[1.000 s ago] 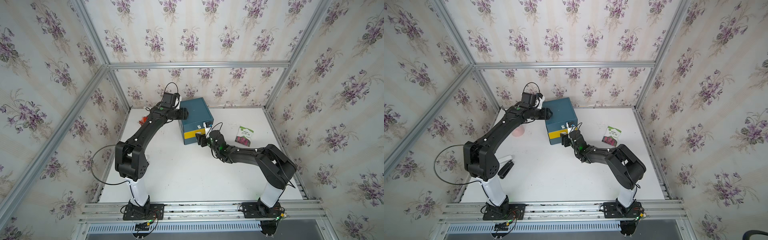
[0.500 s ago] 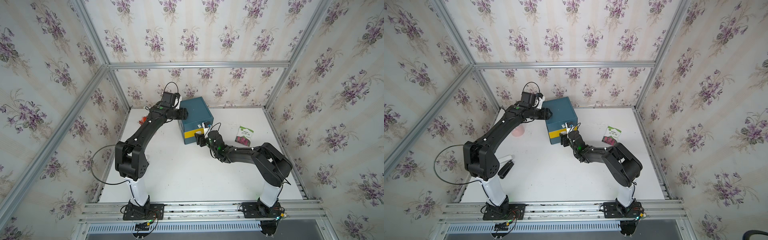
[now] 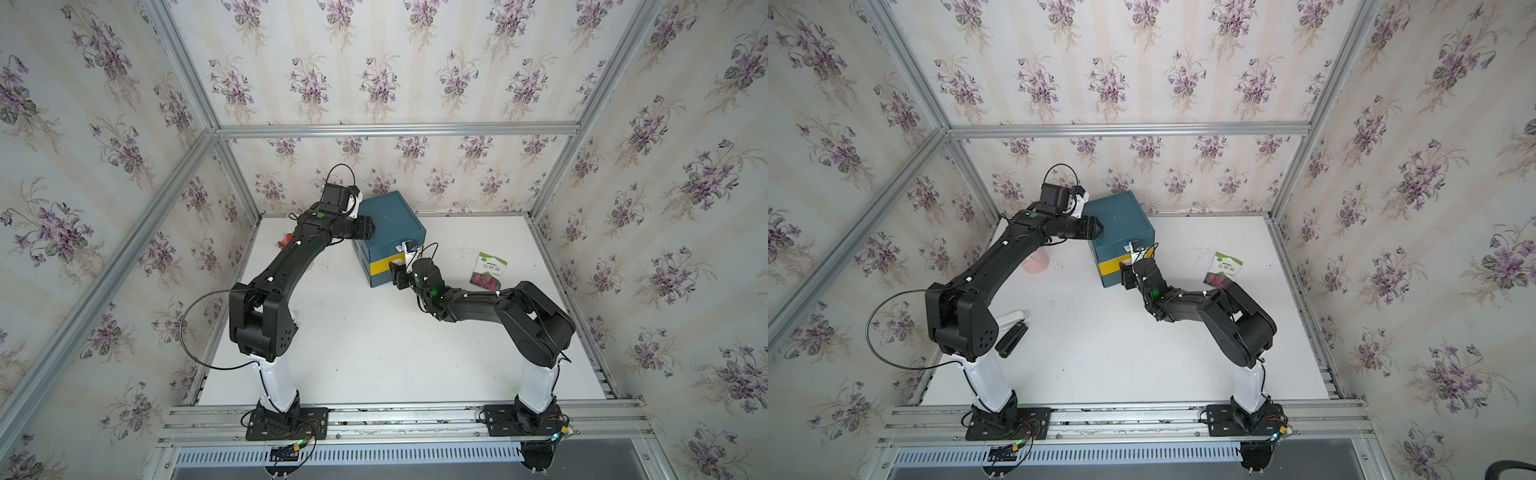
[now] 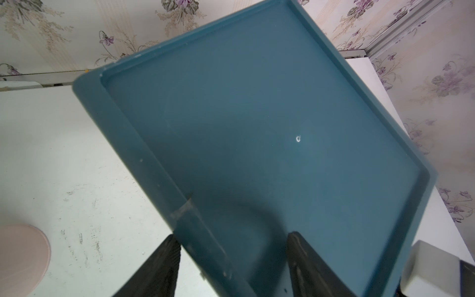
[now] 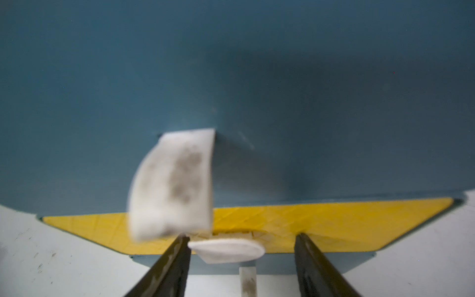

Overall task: Take the seed bags out of the drawer
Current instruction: Open the drawer in the storage box.

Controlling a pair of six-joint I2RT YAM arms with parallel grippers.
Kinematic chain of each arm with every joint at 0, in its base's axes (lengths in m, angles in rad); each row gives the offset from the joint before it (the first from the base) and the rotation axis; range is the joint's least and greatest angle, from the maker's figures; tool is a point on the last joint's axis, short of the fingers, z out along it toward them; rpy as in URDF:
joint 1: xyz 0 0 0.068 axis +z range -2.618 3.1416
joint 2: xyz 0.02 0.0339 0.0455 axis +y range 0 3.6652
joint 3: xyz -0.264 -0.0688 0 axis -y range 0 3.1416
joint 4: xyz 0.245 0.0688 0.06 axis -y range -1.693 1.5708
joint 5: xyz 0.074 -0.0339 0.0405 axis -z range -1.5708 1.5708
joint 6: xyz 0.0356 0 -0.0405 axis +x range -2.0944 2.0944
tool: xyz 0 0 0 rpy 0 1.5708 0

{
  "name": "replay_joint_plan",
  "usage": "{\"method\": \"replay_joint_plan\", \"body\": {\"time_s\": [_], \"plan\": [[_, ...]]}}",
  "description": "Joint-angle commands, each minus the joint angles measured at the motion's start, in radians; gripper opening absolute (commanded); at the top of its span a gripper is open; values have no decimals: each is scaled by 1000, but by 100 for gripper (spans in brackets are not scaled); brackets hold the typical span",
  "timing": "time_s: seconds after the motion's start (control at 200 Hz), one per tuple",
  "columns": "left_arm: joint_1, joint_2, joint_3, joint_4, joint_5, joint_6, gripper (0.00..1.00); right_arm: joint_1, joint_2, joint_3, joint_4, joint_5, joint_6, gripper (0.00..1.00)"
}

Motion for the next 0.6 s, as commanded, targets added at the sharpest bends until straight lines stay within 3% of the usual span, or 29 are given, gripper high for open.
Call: {"method": "replay_joint_plan", "body": {"time_s": [0.0,0.265,0.595], "plan": [[2,14,-17,-198,-9,55,68,2,13,19,70,-22,-20,52],[17,7,-34,-195,6,59,68,2,20,35,64,-54,-25,20],[31,-8,-36,-193,6,59,68,4,-19,-5,50,-65,-22,9]]}}
